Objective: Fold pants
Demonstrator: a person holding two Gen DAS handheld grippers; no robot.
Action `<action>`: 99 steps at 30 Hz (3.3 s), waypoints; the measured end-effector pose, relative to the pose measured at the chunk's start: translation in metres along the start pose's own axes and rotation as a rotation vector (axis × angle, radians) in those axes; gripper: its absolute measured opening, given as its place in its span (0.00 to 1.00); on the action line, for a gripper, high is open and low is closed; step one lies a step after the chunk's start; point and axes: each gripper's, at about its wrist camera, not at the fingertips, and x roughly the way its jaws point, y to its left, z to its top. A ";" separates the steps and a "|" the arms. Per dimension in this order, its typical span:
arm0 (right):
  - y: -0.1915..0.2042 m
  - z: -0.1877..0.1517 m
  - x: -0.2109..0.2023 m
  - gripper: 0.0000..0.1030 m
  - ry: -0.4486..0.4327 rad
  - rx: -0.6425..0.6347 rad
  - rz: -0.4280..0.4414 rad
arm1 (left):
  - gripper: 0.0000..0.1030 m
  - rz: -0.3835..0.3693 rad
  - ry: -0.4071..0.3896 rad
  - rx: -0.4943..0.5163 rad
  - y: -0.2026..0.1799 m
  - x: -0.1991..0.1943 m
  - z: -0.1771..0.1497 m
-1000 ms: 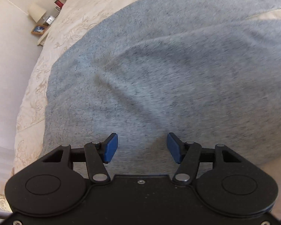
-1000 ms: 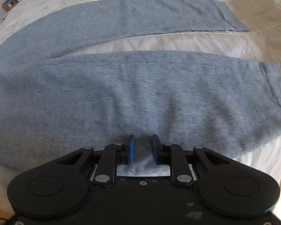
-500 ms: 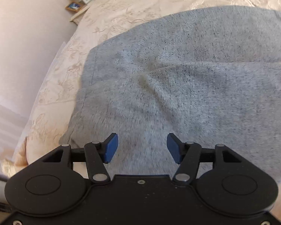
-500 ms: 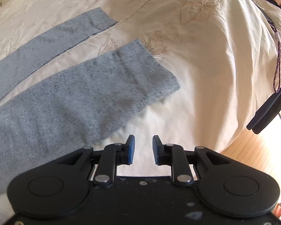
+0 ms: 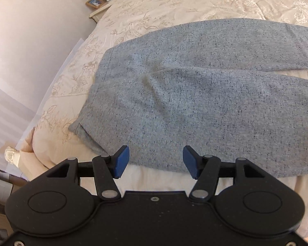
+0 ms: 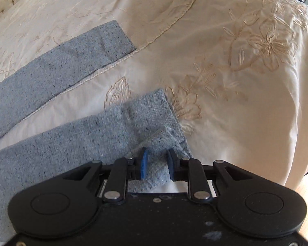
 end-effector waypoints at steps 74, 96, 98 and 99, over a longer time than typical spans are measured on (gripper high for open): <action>0.013 -0.048 -0.060 0.05 0.031 0.218 -0.059 | 0.79 -0.181 0.345 -0.411 0.133 0.176 -0.002; 0.041 -0.021 -0.124 0.05 -0.109 0.306 -0.076 | 0.10 -0.414 0.209 -0.509 0.208 0.102 0.050; 0.042 -0.017 -0.141 0.05 -0.148 0.318 -0.070 | 0.10 -0.416 0.172 -0.517 0.218 0.085 0.057; 0.042 -0.017 -0.146 0.05 -0.160 0.325 -0.068 | 0.10 -0.413 0.158 -0.529 0.223 0.081 0.059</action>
